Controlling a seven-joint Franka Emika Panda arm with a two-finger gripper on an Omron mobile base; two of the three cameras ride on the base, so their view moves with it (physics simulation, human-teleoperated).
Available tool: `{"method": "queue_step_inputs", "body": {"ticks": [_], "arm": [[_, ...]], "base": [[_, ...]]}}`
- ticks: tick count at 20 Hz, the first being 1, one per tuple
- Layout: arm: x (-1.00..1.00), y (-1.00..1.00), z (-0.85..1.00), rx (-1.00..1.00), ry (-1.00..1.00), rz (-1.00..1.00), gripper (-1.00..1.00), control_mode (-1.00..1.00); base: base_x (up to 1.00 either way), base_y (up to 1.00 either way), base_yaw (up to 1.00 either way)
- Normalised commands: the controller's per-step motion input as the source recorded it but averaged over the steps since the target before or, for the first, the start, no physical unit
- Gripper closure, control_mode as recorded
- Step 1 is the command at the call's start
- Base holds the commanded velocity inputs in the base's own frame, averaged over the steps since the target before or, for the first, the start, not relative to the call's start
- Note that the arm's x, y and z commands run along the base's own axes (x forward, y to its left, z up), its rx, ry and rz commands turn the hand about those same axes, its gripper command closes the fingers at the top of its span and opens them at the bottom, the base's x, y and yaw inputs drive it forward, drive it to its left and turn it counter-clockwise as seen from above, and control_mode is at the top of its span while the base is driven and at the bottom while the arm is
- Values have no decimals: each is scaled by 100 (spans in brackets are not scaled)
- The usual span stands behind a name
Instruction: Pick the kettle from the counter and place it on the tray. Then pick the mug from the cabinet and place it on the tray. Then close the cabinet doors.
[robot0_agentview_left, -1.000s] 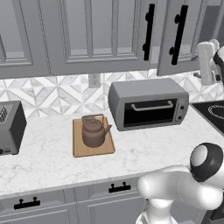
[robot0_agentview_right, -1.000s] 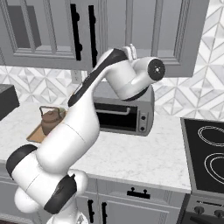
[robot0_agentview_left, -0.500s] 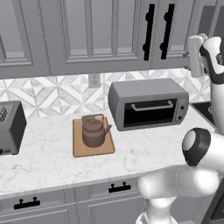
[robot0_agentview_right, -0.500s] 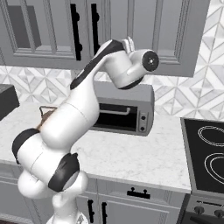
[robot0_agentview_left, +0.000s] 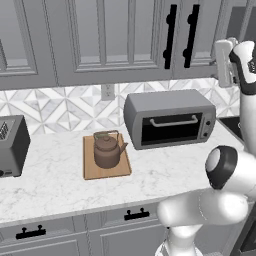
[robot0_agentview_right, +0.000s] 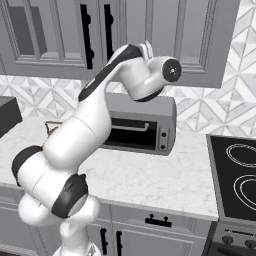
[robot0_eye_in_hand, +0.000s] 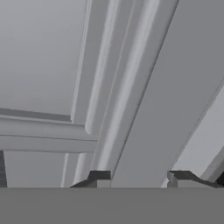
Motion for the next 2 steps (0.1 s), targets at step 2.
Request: {"method": "queue_step_inputs", "body": {"ticks": [2], "arm": [[19,29,-15,0,-9,-6,-100,-100]], "base": [[0,0,0]]}}
